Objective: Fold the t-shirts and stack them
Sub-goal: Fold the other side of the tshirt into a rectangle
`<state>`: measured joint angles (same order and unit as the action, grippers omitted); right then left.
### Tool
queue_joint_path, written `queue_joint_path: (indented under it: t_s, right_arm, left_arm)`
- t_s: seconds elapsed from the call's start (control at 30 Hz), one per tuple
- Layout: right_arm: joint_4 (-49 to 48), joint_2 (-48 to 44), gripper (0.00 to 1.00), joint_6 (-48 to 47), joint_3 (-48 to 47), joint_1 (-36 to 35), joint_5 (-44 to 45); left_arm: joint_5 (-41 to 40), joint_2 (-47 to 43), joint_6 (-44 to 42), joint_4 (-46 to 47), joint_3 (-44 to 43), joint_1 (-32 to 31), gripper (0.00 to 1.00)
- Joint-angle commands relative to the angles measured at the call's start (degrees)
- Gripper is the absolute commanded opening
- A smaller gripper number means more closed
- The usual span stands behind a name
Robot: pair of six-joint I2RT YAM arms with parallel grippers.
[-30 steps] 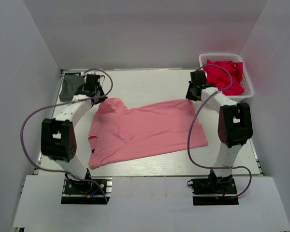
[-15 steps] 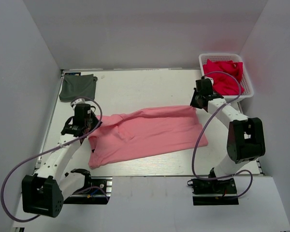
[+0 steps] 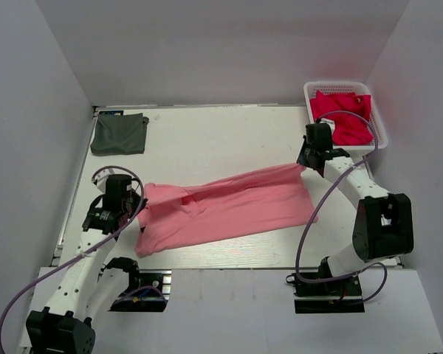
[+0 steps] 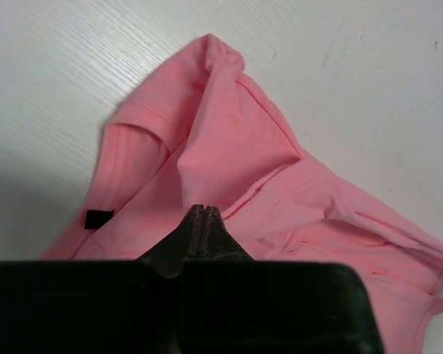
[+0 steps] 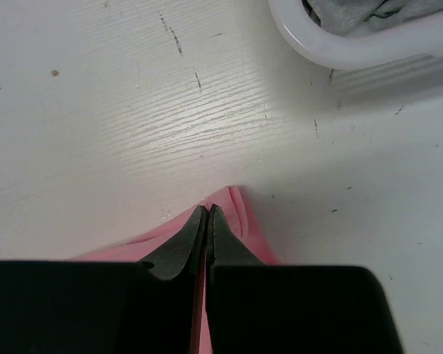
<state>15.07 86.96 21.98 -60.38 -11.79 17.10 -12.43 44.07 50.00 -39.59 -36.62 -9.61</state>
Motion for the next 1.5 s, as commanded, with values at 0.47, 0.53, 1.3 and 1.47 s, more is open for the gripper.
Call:
queue_joint_path:
  t_s: [0.47, 0.53, 1.3, 1.47]
  right_arm:
    - [8.6, -9.6, 0.53, 8.3, 12.9, 2.2, 7.7]
    - [10.3, -13.2, 0.64, 8.3, 12.5, 2.1, 9.4]
    - [-6.9, -2.7, 0.90, 1.4, 15.6, -5.6, -21.2]
    - [-7.2, -0.9, 0.90, 1.8, 17.1, -5.5, -22.1]
  left_arm:
    - [11.6, -3.0, 12.6, -23.4, 2.4, -0.8, 0.88]
    - [10.1, -3.6, 12.6, -25.2, 0.3, -0.8, 0.99]
    - [15.6, 38.7, -4.0, 13.2, -15.2, -7.9, 0.99]
    - [8.7, 41.5, -4.0, 11.9, -18.1, -9.6, 0.99]
